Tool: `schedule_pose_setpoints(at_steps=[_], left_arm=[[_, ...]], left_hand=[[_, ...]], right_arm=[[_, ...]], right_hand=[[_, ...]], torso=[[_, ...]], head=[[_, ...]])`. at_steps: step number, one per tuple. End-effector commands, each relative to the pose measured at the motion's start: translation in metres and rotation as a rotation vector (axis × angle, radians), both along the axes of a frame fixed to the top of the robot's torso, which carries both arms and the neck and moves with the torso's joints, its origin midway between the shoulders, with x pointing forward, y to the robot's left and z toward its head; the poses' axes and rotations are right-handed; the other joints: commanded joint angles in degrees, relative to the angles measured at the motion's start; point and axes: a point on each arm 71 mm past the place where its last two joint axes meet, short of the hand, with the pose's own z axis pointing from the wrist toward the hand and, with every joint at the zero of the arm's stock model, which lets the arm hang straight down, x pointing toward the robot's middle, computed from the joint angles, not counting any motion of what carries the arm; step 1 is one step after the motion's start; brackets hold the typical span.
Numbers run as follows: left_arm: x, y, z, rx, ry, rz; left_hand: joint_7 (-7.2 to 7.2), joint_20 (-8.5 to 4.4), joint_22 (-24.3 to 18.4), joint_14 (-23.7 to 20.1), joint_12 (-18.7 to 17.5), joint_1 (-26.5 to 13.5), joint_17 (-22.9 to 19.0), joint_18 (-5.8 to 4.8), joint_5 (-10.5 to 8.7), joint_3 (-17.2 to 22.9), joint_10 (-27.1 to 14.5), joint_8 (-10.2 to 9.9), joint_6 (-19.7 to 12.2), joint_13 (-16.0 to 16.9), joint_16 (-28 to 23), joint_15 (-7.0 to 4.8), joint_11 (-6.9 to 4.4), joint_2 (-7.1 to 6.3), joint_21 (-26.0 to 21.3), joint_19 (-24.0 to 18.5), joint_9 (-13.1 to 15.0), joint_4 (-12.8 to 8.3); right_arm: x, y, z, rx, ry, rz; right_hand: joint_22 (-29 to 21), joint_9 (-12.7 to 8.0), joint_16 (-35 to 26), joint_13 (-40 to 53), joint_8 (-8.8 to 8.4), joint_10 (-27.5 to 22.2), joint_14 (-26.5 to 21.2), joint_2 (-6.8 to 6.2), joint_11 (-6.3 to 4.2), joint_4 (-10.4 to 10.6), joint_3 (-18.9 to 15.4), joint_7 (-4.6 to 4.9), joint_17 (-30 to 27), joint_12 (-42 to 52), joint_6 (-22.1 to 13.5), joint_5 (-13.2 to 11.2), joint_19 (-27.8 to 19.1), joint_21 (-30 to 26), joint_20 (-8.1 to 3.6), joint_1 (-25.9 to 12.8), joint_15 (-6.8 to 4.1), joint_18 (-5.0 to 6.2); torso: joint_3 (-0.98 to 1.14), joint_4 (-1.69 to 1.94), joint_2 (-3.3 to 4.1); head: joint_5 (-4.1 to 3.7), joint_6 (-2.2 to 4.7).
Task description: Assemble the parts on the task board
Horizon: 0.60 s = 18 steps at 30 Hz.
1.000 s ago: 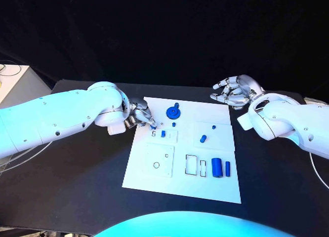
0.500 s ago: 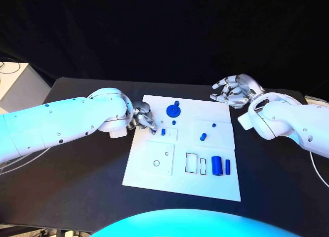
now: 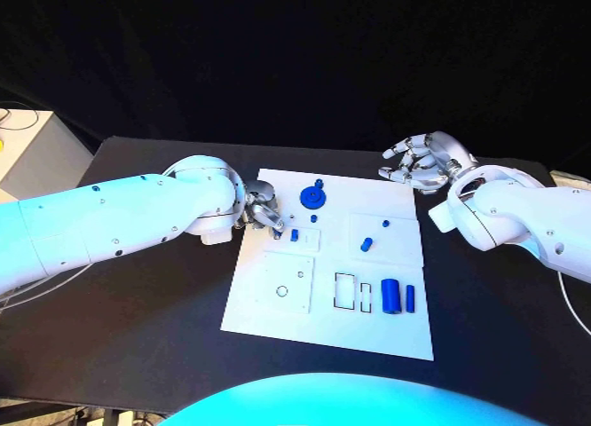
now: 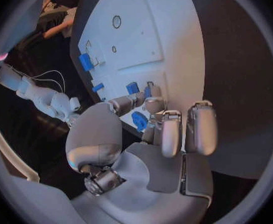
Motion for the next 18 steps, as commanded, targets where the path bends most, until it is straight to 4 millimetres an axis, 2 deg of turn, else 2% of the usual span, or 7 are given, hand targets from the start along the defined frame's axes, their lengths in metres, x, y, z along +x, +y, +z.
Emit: schedule_pose_setpoints(at_steps=[1,18], left_arm=[[-0.0013,-0.0016,-0.0014,0.040,0.008,-0.031],[-0.0058,-0.0016,-0.0042,0.101,0.045,-0.085]], left_hand=[[-2.79,0.04,2.67,6.17,0.19,-0.01,15.10,-0.78,0.06,5.75,0.51,0.19,3.23,0.08,0.18,-0.42,-0.07,0.46,0.38,0.49,-0.02,-5.47],[-3.12,-0.11,2.84,6.17,0.98,-2.10,15.10,-0.83,-0.41,4.43,1.45,1.06,3.80,1.29,0.18,-0.56,-0.30,1.81,0.43,0.63,-1.24,-4.56]], right_arm=[[-0.0007,0.0017,-0.0005,-0.001,0.003,0.020],[-0.0009,0.0003,-0.0016,0.006,0.010,0.015]], right_hand=[[3.66,-0.08,-0.13,-0.04,0.24,-0.18,0.05,-0.14,-0.15,0.37,0.03,0.24,-0.08,-0.18,-0.08,0.19,-0.52,-0.16,-0.02,-0.20,0.03,0.29],[3.65,-0.08,-0.14,-0.09,0.28,-0.15,0.05,-0.15,-0.16,0.40,0.00,0.23,-0.08,-0.14,-0.07,0.33,-0.51,-0.17,-0.03,-0.25,0.03,0.29]], torso=[[0.00,-0.03,0.00],[0.00,0.03,0.01]], head=[[0.08,-0.08],[0.13,-0.40]])
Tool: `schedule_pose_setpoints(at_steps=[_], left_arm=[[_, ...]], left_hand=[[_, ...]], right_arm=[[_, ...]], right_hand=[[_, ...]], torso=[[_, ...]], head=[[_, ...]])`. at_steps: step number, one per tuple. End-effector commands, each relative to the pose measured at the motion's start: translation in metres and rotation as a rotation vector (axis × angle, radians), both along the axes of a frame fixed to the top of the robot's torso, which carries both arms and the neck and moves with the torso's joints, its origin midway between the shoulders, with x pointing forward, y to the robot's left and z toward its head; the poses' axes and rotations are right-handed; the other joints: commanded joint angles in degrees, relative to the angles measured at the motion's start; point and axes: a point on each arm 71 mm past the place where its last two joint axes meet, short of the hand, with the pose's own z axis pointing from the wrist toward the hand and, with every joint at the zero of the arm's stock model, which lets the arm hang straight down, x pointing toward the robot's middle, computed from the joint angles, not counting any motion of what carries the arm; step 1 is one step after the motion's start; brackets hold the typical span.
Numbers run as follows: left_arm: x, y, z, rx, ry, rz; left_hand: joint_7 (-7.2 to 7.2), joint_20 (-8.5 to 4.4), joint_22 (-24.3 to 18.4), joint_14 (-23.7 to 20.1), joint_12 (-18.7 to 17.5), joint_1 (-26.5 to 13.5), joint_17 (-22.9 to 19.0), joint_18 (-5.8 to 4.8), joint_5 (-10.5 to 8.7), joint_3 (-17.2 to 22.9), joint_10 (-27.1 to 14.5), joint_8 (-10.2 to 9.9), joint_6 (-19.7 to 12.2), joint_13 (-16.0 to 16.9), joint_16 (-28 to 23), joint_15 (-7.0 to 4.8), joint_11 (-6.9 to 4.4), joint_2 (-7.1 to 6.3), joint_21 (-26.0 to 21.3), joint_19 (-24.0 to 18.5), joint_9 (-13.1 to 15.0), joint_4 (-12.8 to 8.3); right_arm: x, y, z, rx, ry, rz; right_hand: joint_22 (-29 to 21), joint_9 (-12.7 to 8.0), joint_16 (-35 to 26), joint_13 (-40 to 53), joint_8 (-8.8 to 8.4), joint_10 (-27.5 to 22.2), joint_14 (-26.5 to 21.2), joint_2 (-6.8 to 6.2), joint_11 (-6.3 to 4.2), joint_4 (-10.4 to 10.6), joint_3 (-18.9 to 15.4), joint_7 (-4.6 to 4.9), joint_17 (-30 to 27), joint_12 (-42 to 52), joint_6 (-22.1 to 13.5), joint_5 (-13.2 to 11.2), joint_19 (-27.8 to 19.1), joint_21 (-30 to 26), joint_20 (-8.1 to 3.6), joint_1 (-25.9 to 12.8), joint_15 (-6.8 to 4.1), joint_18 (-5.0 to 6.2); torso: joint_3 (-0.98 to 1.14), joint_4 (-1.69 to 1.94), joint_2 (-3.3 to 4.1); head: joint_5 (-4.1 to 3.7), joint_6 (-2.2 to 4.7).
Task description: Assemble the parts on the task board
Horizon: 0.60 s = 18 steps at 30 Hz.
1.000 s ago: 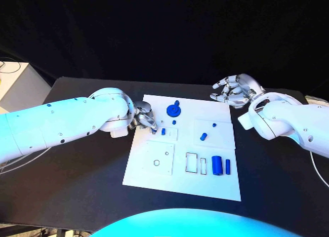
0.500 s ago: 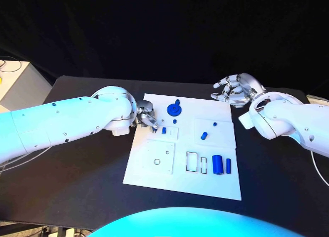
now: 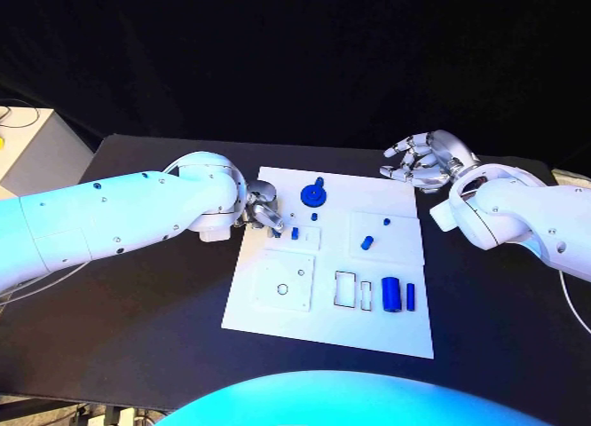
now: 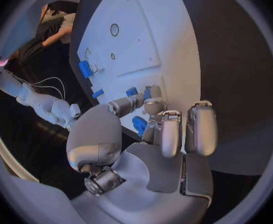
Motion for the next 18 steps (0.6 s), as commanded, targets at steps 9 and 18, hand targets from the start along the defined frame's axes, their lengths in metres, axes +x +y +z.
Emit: schedule_pose_setpoints(at_steps=[9,18], left_arm=[[-0.0040,0.0014,-0.0045,0.070,0.022,-0.046],[-0.0041,0.0009,-0.0046,0.079,0.019,-0.052]], left_hand=[[-3.45,0.02,2.94,5.94,0.53,-0.88,15.10,-0.86,-0.66,3.61,0.90,0.36,3.92,0.45,0.18,-0.41,-0.31,1.09,0.23,0.50,-0.86,-4.06],[-3.53,-0.03,2.99,5.94,0.73,-1.82,15.10,-0.88,-1.30,2.78,1.19,0.55,4.20,0.90,0.18,-0.44,-0.36,1.84,0.22,0.55,-1.73,-3.29]], right_arm=[[-0.0010,0.0001,-0.0008,0.010,0.009,0.012],[-0.0011,0.0000,-0.0009,0.015,0.012,0.009]], right_hand=[[3.62,-0.08,-0.19,-0.20,0.31,-0.21,0.03,-0.16,-0.16,0.49,-0.07,0.24,-0.14,-0.18,-0.05,0.39,-0.53,-0.25,-0.03,-0.40,0.03,0.30],[3.63,-0.08,-0.18,-0.23,0.32,-0.20,0.04,-0.16,-0.16,0.54,-0.11,0.24,-0.11,-0.17,-0.05,0.41,-0.52,-0.26,-0.03,-0.49,0.03,0.30]], torso=[[0.01,0.02,0.00],[0.01,0.00,-0.01]], head=[[0.08,-0.08],[0.21,-0.29]])
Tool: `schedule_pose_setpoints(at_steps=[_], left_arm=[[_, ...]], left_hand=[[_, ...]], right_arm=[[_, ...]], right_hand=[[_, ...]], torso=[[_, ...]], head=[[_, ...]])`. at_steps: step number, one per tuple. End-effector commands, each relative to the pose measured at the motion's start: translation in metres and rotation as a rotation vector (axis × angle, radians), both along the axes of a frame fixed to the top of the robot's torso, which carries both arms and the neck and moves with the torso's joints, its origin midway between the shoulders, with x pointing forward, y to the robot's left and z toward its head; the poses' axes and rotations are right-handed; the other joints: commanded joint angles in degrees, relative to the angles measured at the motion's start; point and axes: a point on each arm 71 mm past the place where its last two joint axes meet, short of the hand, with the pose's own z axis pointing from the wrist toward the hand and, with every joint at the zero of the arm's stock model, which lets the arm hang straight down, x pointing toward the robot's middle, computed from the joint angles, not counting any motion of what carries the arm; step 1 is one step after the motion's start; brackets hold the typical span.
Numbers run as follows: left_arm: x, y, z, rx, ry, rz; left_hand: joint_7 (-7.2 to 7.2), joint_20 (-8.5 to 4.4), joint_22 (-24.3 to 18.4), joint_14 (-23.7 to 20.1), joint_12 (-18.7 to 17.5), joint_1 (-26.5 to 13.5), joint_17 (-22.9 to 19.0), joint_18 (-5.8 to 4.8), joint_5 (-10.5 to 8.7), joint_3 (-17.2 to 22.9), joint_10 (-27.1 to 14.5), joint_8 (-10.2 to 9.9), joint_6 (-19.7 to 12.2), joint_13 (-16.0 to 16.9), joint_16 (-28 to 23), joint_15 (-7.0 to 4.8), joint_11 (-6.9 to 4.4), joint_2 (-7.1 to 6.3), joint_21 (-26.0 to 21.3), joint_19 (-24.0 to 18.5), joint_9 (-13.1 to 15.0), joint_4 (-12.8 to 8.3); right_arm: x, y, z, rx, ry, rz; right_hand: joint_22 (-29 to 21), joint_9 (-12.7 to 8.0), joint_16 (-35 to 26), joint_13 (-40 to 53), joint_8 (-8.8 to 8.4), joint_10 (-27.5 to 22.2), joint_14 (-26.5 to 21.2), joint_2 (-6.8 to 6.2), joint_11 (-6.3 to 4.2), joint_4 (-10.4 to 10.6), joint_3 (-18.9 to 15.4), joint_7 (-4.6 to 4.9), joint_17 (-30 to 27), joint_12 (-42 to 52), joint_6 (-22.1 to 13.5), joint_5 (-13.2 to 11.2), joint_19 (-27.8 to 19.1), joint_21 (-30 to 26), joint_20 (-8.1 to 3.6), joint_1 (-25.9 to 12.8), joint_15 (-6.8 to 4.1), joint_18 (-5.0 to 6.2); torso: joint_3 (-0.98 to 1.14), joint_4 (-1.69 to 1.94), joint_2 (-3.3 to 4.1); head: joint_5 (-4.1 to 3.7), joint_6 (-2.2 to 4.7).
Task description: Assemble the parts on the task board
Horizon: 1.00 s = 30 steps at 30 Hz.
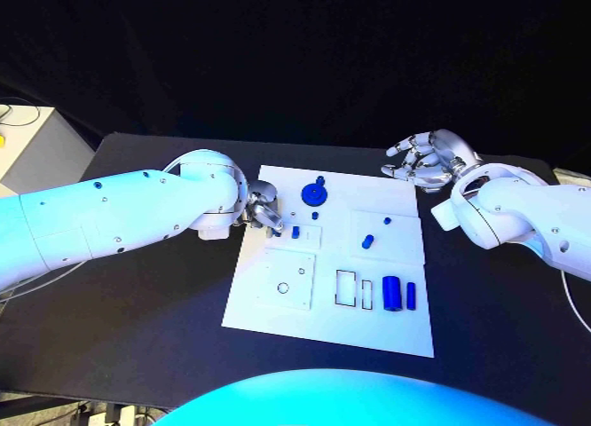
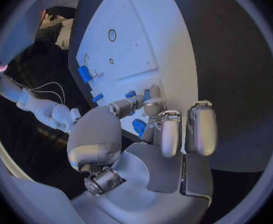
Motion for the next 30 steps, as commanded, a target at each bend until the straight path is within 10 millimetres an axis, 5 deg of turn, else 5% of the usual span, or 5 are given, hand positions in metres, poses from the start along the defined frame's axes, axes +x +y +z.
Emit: schedule_pose_setpoints(at_steps=[1,11,15,30], left_arm=[[-0.0026,0.0014,-0.0050,0.044,0.022,-0.020],[-0.0057,0.0002,-0.0068,0.060,0.055,-0.042],[-0.0071,-0.0004,-0.0076,0.066,0.070,-0.052],[-0.0074,-0.0007,-0.0084,0.045,0.092,-0.042]], left_hand=[[-3.18,-0.24,2.94,5.94,0.35,-0.18,15.09,-0.86,-0.38,2.57,0.41,0.25,3.63,0.10,0.19,-0.45,0.04,0.80,0.19,0.31,-0.28,-3.06],[-3.54,-0.29,3.33,5.94,1.18,-1.87,15.09,-0.97,-1.55,0.18,1.64,0.54,4.87,2.01,0.19,-0.51,-0.17,1.67,0.33,0.59,-2.11,-1.16],[-3.72,-0.39,3.43,5.94,1.25,-2.11,15.09,-0.99,-6.34,-0.81,2.23,0.54,5.52,2.72,0.19,-0.61,-0.31,2.35,0.34,0.70,-3.79,-0.48],[-3.79,-0.46,3.48,5.94,1.03,-3.91,15.09,-1.01,-6.80,-3.86,2.53,0.60,6.19,2.98,0.19,-0.66,-0.36,3.28,0.30,0.75,-5.58,2.90]], right_arm=[[-0.0007,0.0016,-0.0004,0.004,0.003,0.016],[-0.0006,0.0013,-0.0005,0.005,0.005,0.016],[-0.0006,0.0011,-0.0005,0.005,0.005,0.016],[-0.0006,0.0006,-0.0006,0.005,0.007,0.015]], right_hand=[[3.63,-0.08,-0.18,-0.09,0.33,-0.29,0.04,-0.16,-0.24,0.38,0.05,0.24,-0.03,-0.17,-0.05,0.19,-0.52,-0.26,-0.03,-0.50,0.03,0.31],[3.59,-0.08,-0.23,-0.17,0.37,-0.27,0.03,-0.03,-0.24,0.53,-0.01,0.25,-0.06,-0.13,-0.02,0.32,-0.53,-0.35,-0.03,-0.76,0.04,0.32],[3.55,-0.09,-0.22,-0.19,0.38,-0.27,0.03,0.00,-0.24,0.55,-0.01,0.25,-0.05,-0.12,-0.03,0.36,-0.56,-0.43,-0.03,-0.80,0.04,0.33],[3.53,-0.09,-0.24,-0.26,0.39,-0.30,0.03,0.06,-0.24,0.57,-0.02,0.24,-0.06,-0.14,-0.03,0.46,-0.56,-0.46,-0.03,-0.86,0.04,0.34]], torso=[[0.01,0.00,-0.02],[-0.03,0.03,0.00],[-0.04,0.02,-0.03],[-0.01,0.02,-0.02]], head=[[0.01,-0.06],[0.00,-0.22],[-0.02,-0.12],[-0.01,-0.17]])
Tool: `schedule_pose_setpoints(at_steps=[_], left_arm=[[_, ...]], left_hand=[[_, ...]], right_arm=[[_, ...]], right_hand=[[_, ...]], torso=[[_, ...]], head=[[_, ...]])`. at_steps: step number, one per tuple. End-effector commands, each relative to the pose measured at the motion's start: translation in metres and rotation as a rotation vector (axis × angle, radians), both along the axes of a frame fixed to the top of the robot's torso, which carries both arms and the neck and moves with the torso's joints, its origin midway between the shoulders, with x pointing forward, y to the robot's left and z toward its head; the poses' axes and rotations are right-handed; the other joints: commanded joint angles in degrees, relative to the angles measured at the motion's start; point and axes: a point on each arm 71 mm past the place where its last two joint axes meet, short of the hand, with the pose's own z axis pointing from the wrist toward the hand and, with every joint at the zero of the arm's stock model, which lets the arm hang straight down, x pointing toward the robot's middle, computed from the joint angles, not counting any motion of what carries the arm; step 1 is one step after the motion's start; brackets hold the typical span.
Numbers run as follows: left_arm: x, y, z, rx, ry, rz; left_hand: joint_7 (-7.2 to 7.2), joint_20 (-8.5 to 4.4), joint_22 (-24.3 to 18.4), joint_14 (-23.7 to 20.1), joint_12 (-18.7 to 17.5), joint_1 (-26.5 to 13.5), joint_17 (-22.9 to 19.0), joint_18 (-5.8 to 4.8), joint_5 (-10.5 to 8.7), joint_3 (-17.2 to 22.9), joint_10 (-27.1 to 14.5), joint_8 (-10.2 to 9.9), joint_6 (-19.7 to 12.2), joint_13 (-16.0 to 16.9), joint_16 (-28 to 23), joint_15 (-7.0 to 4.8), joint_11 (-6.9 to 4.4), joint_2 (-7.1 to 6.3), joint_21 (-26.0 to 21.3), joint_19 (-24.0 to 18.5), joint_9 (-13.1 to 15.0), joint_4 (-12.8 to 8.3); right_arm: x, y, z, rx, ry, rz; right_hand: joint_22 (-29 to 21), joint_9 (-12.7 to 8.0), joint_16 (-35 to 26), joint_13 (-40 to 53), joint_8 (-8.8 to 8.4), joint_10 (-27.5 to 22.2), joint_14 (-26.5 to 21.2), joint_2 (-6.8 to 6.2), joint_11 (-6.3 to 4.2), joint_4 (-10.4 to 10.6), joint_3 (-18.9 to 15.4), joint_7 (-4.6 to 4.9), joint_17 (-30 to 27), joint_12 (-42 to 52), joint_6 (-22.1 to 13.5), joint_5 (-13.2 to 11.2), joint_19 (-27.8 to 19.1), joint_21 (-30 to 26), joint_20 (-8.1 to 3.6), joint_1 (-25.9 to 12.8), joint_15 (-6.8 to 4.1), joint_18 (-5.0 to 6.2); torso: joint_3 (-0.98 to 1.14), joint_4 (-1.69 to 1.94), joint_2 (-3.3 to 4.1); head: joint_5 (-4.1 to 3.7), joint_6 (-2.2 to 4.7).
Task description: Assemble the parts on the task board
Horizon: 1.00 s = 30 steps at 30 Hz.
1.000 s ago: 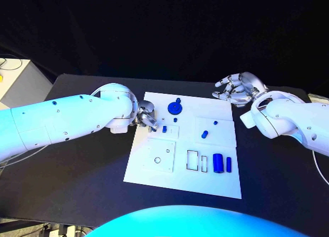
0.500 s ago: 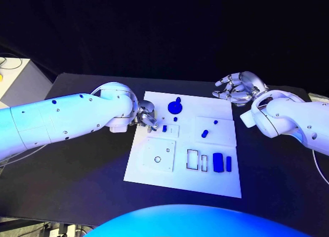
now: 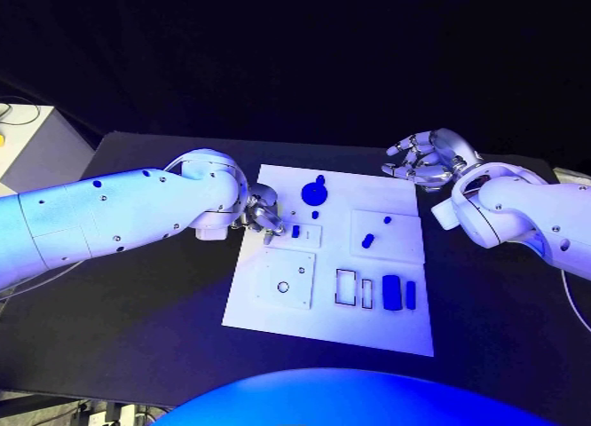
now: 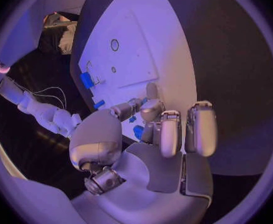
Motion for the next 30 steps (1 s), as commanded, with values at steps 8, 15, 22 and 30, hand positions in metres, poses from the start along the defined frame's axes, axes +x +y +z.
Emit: schedule_pose_setpoints(at_steps=[8,15,22,30], left_arm=[[0.001,0.001,-0.007,0.001,0.032,0.019],[0.006,0.002,-0.008,-0.010,0.048,0.039],[0.008,0.003,-0.010,-0.019,0.087,0.049],[0.012,0.002,-0.011,-0.031,0.143,0.056]], left_hand=[[-1.30,-0.07,3.55,5.96,-0.26,-0.04,15.09,-1.02,-0.17,-0.05,-0.08,-0.27,1.75,-0.03,0.19,-0.27,0.30,1.49,0.32,0.39,-0.47,0.82],[-1.31,-0.09,3.46,5.96,-0.32,0.15,15.09,-1.00,-0.16,0.18,-0.11,-0.27,1.67,-0.07,0.19,-0.29,0.28,1.81,0.27,0.33,-0.61,0.73],[-1.31,-0.11,3.36,5.96,-0.37,0.62,15.09,-0.97,-0.14,0.68,-0.14,-0.20,1.54,-0.07,0.19,-0.31,0.27,1.92,0.20,0.26,-0.87,0.08],[-1.28,-0.11,3.30,5.96,-0.43,1.11,15.09,-0.96,-0.13,1.12,-0.19,-0.09,1.42,-0.07,0.19,-0.29,0.29,1.78,0.15,0.21,-1.12,-0.65]], right_arm=[[0.000,0.002,0.000,-0.001,0.002,0.018],[0.000,0.002,-0.001,-0.002,0.003,0.018],[0.000,0.002,-0.002,-0.002,0.006,0.018],[-0.001,0.003,-0.005,-0.003,0.013,0.021]], right_hand=[[3.55,-0.10,-0.20,-0.03,0.40,-0.27,0.05,0.08,-0.25,0.24,-0.01,0.24,0.07,-0.08,-0.04,0.28,-0.55,-0.21,-0.03,-0.42,0.04,0.34],[3.55,-0.10,-0.20,-0.03,0.40,-0.27,0.05,0.08,-0.25,0.24,-0.01,0.24,0.07,-0.08,-0.04,0.28,-0.55,-0.21,-0.03,-0.42,0.04,0.34],[3.55,-0.10,-0.20,-0.03,0.40,-0.27,0.05,0.08,-0.25,0.24,-0.01,0.24,0.07,-0.08,-0.04,0.28,-0.55,-0.21,-0.03,-0.42,0.04,0.34],[3.55,-0.10,-0.20,-0.03,0.40,-0.27,0.05,0.08,-0.25,0.24,-0.01,0.24,0.07,-0.08,-0.04,0.28,-0.55,-0.21,-0.03,-0.42,0.04,0.34]], torso=[[0.03,-0.02,0.03],[0.01,-0.12,0.07],[0.02,-0.02,0.01],[0.02,-0.03,0.04]], head=[[0.01,-0.10],[0.05,-0.07],[-0.03,-0.17],[0.03,-0.15]])
